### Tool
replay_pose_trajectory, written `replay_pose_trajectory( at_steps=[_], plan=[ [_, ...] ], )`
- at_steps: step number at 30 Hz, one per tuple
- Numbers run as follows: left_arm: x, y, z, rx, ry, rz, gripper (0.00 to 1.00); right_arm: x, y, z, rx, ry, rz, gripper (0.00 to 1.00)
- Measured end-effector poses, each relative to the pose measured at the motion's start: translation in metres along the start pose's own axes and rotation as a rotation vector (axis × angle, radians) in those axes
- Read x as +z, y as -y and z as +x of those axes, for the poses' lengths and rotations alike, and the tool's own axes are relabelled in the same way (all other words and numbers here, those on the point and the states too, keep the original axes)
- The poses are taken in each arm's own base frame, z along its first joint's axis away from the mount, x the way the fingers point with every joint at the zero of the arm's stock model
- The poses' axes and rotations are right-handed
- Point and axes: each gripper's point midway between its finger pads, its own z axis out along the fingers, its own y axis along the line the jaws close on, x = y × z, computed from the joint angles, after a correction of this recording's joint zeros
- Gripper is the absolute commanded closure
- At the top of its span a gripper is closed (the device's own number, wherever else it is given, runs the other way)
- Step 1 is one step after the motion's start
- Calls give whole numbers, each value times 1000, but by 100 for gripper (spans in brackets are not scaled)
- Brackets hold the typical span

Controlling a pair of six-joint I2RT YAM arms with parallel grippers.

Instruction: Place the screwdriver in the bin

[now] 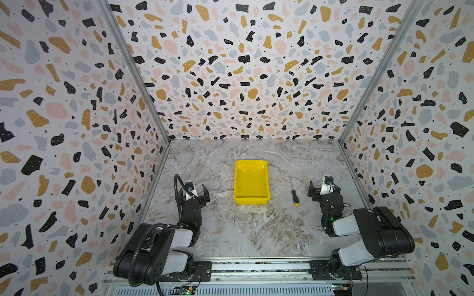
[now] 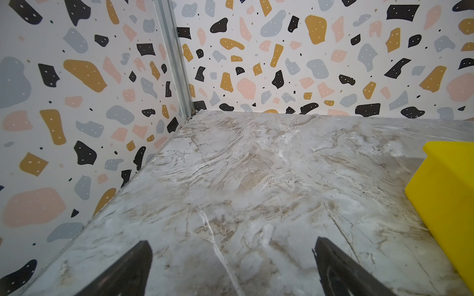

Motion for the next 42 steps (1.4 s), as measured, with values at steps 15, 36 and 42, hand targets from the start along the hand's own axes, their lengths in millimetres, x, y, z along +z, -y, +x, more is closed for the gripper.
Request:
replay_pose_trajectory(
  at_steps=[15,36,42],
  plan=[
    [0,0,0,0,0,0,0,0,-2,0,-5,1,-3,1],
    [-37,28,-138,-292,78,197,0,-55,-44,-135,177,108,-79,1],
    [-59,43,-60,-340,-121,321,0,-67,-30,-18,307,-280,-19,1]
  ],
)
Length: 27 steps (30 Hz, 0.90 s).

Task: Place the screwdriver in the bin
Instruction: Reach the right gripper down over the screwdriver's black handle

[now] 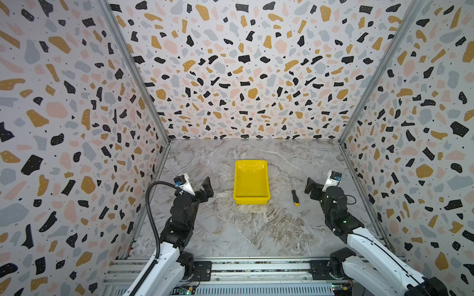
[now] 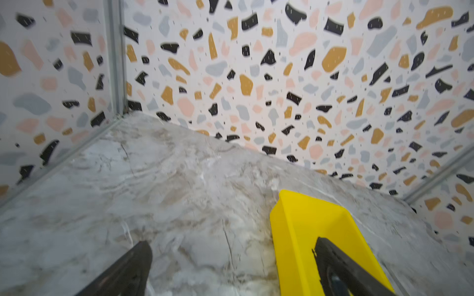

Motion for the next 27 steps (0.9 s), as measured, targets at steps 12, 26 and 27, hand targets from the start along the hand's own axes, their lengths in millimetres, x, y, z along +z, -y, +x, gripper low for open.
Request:
replay_pose_trajectory(
  at_steps=[12,26,27],
  plan=[
    [-16,-51,42,-111,-106,-243,0,-12,17,55,51,-124,-6,1],
    [-22,-79,61,-145,-153,-404,0,12,4,56,20,-291,21,1],
    [-22,-79,60,-148,-149,-402,0,15,-4,54,10,-315,2,3]
  ],
)
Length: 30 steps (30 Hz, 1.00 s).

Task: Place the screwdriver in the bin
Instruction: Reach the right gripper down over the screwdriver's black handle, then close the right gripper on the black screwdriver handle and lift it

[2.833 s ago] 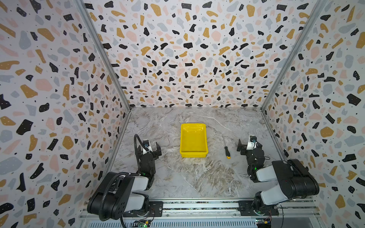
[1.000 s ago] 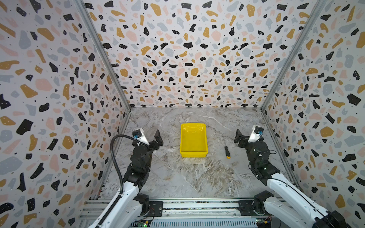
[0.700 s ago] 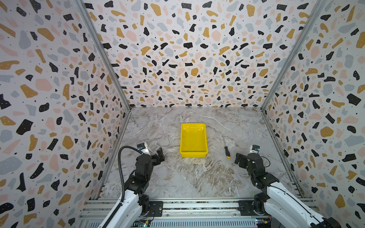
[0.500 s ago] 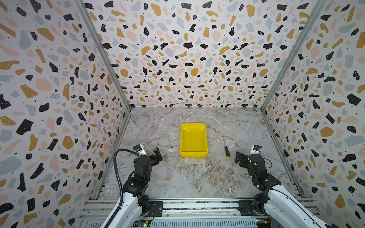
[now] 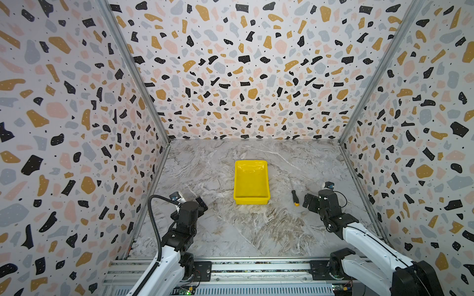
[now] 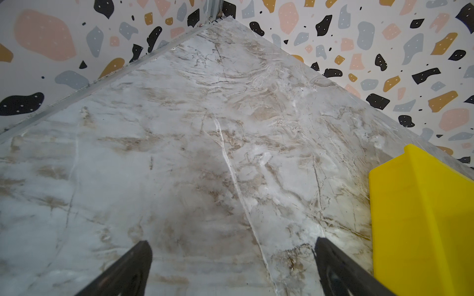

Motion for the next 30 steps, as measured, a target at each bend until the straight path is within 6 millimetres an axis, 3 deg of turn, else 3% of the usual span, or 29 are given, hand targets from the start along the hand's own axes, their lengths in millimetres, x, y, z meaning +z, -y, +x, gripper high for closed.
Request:
replay_pose_trajectory(
  at_steps=[5,10,15,30],
  plan=[
    [-3,2,-5,-15,18,15,0,27,-41,-4,-94,-170,-49,28],
    [-3,3,-5,-17,19,18,0,45,-66,23,-226,-325,-36,39],
    [-3,3,-4,-16,17,19,0,47,-67,42,-293,-401,3,44],
    [-2,3,-4,-14,14,18,0,51,-55,49,-315,-426,58,52]
  ],
)
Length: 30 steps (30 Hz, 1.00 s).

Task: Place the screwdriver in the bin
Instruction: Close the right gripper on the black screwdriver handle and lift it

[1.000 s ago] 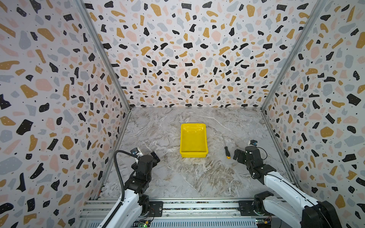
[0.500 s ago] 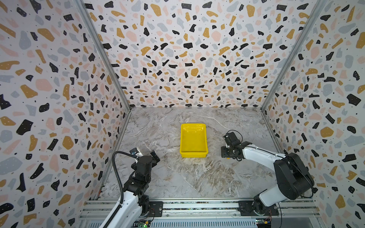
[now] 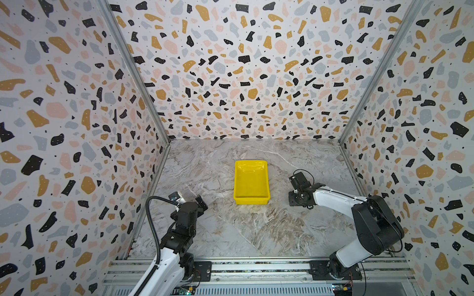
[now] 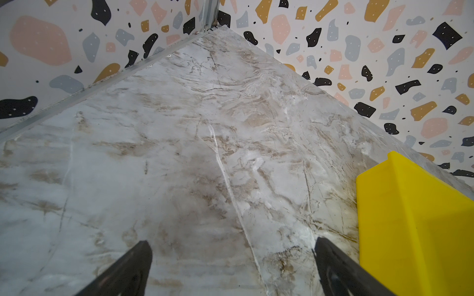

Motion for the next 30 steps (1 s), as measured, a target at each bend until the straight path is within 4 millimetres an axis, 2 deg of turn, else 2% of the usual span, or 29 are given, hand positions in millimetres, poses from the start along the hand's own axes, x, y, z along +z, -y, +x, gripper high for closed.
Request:
replay_pose_trajectory(
  at_steps=[22,27,30],
  plan=[
    [0,0,0,0,-1,0,0,2,1,-3,-2,2,15,60],
    [0,0,0,0,-1,0,0,2,1,-3,-2,3,15,67],
    [0,0,1,1,-2,0,0,2,1,-3,-2,3,17,67]
  ],
)
